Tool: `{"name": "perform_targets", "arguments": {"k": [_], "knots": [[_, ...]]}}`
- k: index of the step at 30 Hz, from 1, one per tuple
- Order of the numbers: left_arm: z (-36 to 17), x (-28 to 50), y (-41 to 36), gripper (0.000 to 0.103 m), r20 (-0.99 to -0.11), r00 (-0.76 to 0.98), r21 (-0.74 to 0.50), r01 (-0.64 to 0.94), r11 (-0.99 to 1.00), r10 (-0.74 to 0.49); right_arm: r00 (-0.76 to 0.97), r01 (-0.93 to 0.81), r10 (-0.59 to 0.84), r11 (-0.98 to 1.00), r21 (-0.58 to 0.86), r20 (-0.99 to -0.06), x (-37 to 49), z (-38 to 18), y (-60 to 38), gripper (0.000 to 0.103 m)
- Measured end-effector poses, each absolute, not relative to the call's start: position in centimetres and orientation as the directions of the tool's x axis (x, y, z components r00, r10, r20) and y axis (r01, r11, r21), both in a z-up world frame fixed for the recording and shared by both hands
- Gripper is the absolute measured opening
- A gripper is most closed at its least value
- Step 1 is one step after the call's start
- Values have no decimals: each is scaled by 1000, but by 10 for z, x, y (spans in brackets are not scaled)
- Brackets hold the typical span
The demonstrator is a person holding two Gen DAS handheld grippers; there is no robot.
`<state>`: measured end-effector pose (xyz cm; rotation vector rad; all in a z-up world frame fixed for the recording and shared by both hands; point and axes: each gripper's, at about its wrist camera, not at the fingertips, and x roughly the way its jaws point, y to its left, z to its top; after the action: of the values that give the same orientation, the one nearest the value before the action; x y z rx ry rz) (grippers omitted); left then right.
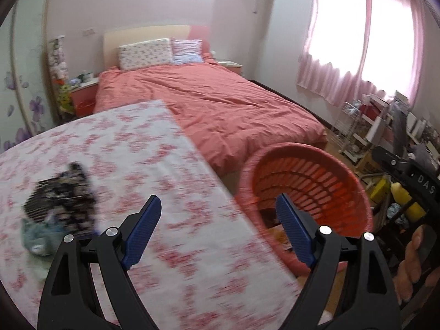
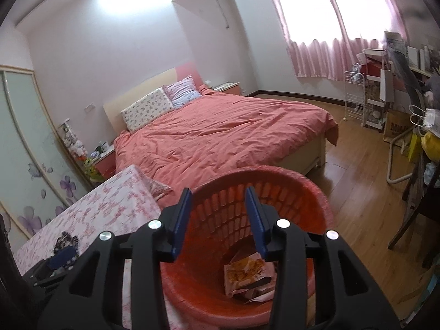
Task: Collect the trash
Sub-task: 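Move both tools back to the remaining items on the bed, then grasp the black floral scrunchie with the right tool while the left tool reaches the green towel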
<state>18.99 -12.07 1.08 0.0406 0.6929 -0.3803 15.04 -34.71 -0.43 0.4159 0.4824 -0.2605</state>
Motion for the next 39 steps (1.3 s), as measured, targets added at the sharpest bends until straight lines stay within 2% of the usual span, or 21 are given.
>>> {"name": "perform_targets", "arguments": {"k": [11, 18, 25, 34, 37, 39], "knots": [[12, 176, 3, 85, -628, 765, -63, 134, 989, -144, 845, 179, -7, 946, 271, -535, 168, 1, -246, 41], [6, 169, 75, 84, -645, 764, -67, -13, 998, -33, 810, 15, 121, 974, 227, -573, 188, -1, -161, 41], [3, 164, 112, 84, -648, 761, -81, -80, 993, 8, 767, -99, 202, 975, 199, -608, 213, -3, -92, 39], [-1, 161, 140, 84, -652, 758, -97, -105, 990, 17, 724, -150, 206, 979, 141, -658, 242, -17, -36, 36], [-6, 160, 145, 85, -661, 750, -100, -108, 989, 15, 704, -136, 184, 983, 124, -686, 250, -28, -29, 26], [-8, 160, 146, 84, -666, 746, -102, -106, 989, 11, 691, -132, 179, 984, 121, -700, 254, -34, -29, 13]]}}
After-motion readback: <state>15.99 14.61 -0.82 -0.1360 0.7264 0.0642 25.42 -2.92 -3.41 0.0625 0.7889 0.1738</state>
